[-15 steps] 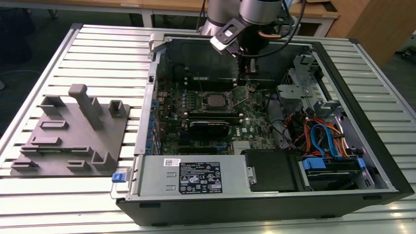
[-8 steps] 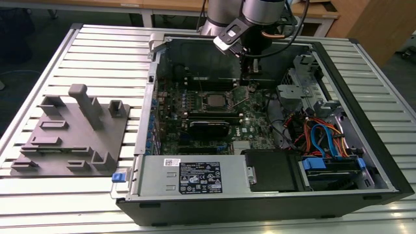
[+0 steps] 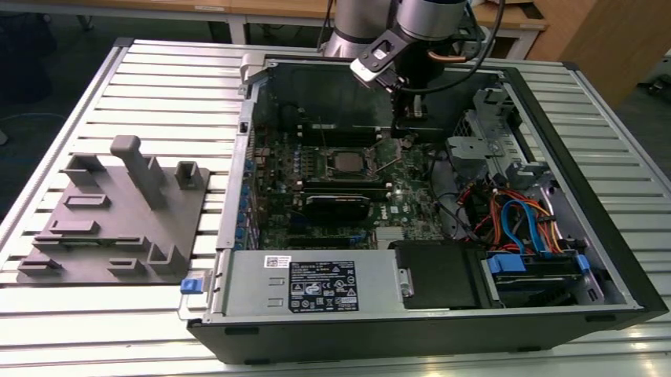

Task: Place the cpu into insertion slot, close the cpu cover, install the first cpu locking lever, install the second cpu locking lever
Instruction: 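Close the cpu cover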

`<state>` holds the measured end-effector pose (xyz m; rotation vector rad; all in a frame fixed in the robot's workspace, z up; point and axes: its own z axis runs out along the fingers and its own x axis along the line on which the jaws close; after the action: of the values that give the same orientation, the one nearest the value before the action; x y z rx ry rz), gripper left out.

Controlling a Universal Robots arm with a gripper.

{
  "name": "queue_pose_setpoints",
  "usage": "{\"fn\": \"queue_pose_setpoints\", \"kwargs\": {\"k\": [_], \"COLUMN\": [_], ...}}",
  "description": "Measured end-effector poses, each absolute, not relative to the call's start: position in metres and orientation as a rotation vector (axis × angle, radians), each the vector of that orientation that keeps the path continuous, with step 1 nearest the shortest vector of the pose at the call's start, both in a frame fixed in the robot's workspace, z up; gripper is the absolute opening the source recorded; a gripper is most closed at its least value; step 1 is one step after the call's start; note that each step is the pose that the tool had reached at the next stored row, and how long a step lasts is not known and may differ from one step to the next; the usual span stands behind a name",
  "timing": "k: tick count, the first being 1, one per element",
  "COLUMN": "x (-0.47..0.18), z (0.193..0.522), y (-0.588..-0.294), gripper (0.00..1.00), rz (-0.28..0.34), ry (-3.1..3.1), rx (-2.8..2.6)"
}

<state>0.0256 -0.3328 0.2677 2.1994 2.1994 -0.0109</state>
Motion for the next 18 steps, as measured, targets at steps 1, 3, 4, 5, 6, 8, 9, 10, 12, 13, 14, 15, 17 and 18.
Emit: {"fn": "queue_pose_setpoints", "kwargs": {"k": [1,3,4,5,6,8,9,10,12,13,14,15,17,18], "x": [0.0262,0.0272,0.0275,0.0277,0.0279,0.0281,0.0281,0.0281,0.0281,0.0282,0.0282,0.0282,0.0282,0.0286], "z": [0.2677,0.2677,0.2677,0.2677,0.2677,0.2677,0.2677,0.2677,0.2677,0.2677,0.2677,0.2677,0.2676,0.2674], "y": [-0.3328,-0.3328,-0.3328,-0.3328,-0.3328,-0.3328,-0.3328,-0.3328,-0.3328,-0.3328,-0.3328,-0.3328,-0.3328,-0.3328], "gripper": [0.1,0.1,0.1,0.1,0.1,0.1,0.1,0.1,0.1,0.1,0.1,0.1,0.1,0.1], "rz": [-0.011,-0.011,-0.011,-0.011,-0.011,-0.011,-0.011,-0.011,-0.011,-0.011,-0.011,-0.011,-0.011,-0.011], "ry": [2.199,2.199,2.199,2.199,2.199,2.199,2.199,2.199,2.199,2.199,2.199,2.199,2.199,2.199], "rx": [2.199,2.2,2.199,2.199,2.2,2.199,2.2,2.2,2.199,2.199,2.2,2.199,2.199,2.199]}}
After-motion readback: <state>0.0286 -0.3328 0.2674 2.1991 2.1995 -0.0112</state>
